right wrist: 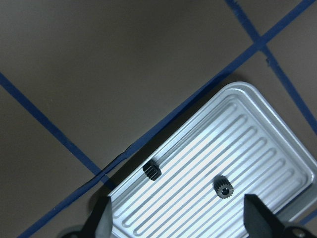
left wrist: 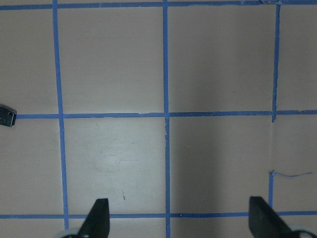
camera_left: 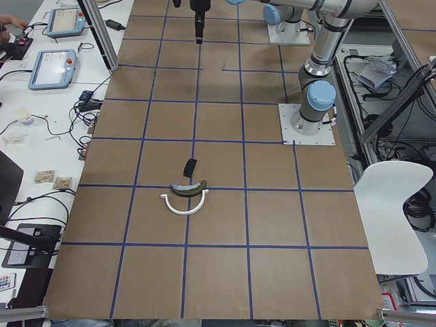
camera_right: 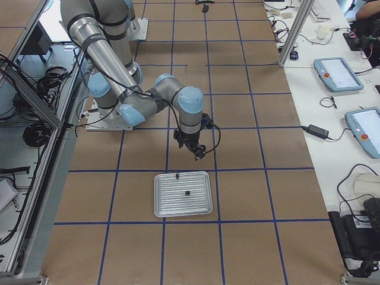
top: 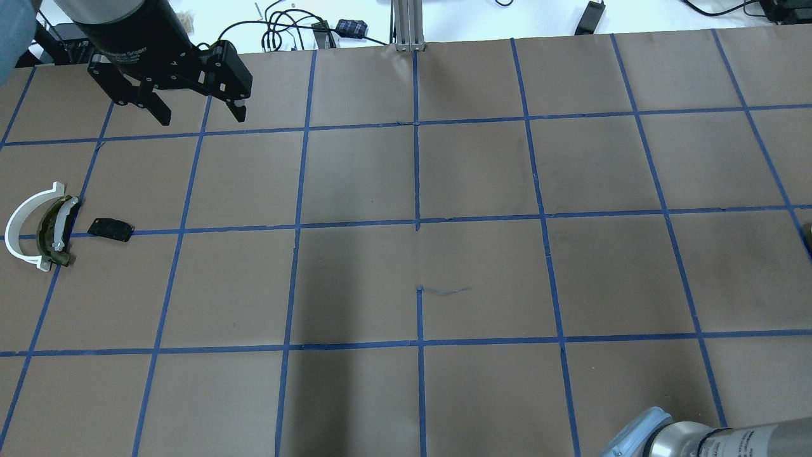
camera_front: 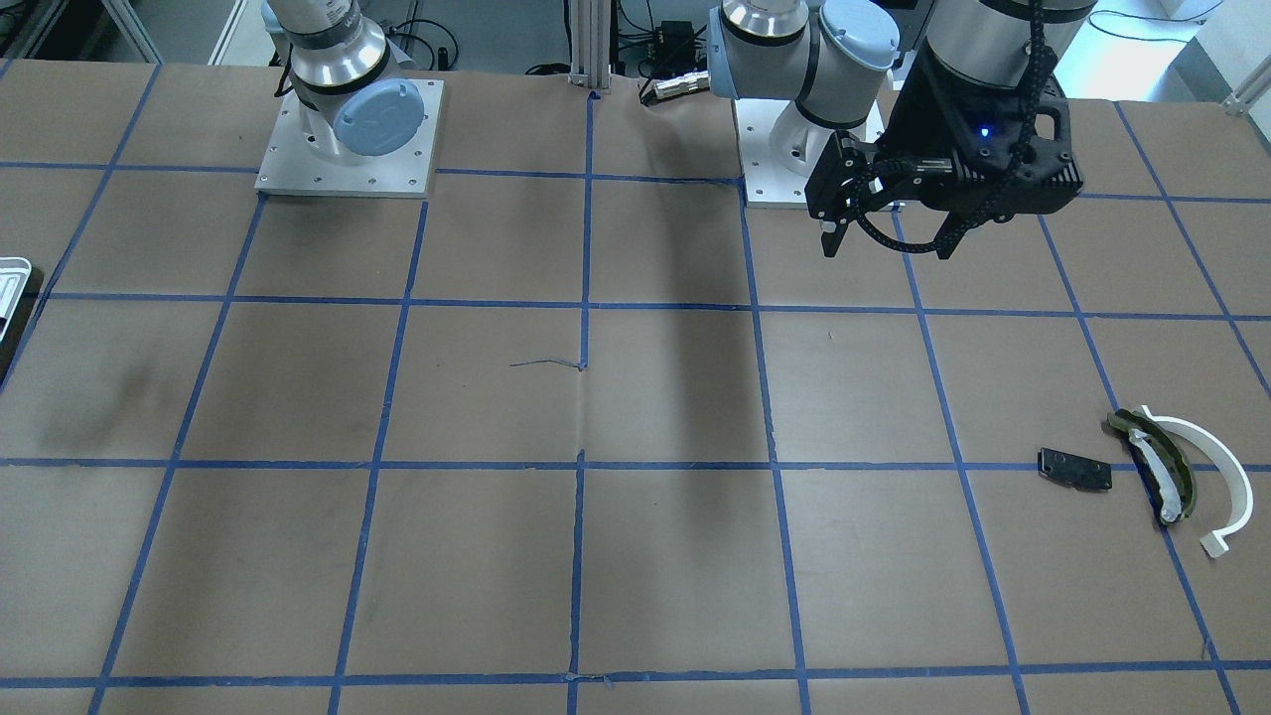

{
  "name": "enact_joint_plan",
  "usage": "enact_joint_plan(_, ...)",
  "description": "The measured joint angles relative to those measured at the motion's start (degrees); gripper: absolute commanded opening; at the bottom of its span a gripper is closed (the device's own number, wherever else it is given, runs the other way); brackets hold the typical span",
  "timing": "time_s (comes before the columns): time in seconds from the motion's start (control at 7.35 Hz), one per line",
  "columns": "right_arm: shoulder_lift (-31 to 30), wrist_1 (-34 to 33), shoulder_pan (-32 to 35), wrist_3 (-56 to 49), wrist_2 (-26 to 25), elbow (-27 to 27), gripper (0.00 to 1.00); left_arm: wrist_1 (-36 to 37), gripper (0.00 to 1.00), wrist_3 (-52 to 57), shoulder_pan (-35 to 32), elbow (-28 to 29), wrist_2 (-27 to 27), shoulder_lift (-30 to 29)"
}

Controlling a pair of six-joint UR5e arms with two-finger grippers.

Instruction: Place bearing gear from tray to pile

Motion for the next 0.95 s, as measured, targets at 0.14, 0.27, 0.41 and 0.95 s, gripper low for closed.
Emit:
enact_joint_plan(0.14,3.11,-3.26,-1.67,-6.11,0.12,1.47,0.89,0.00,1.00,0.00,0.00,-0.02,0.00,0.01)
enact_joint_plan(0.27,6.04,-4.36,-3.02,-10.04,-0.11,1.28,0.79,0.02,1.00,0.00,0.00,-0.02,0.00,0.00)
enact_joint_plan(0.41,7.85,-4.39,-3.98,-12.29,-0.30,0.71,0.74,0.04,1.00,0.00,0.00,-0.01,0.00,-0.01)
enact_joint_plan(0.95,9.29,-3.23,-4.62,-20.34,0.27,0.54,0.58,0.48,1.00,-0.02,0.00,0.01,-0.09,-0.40)
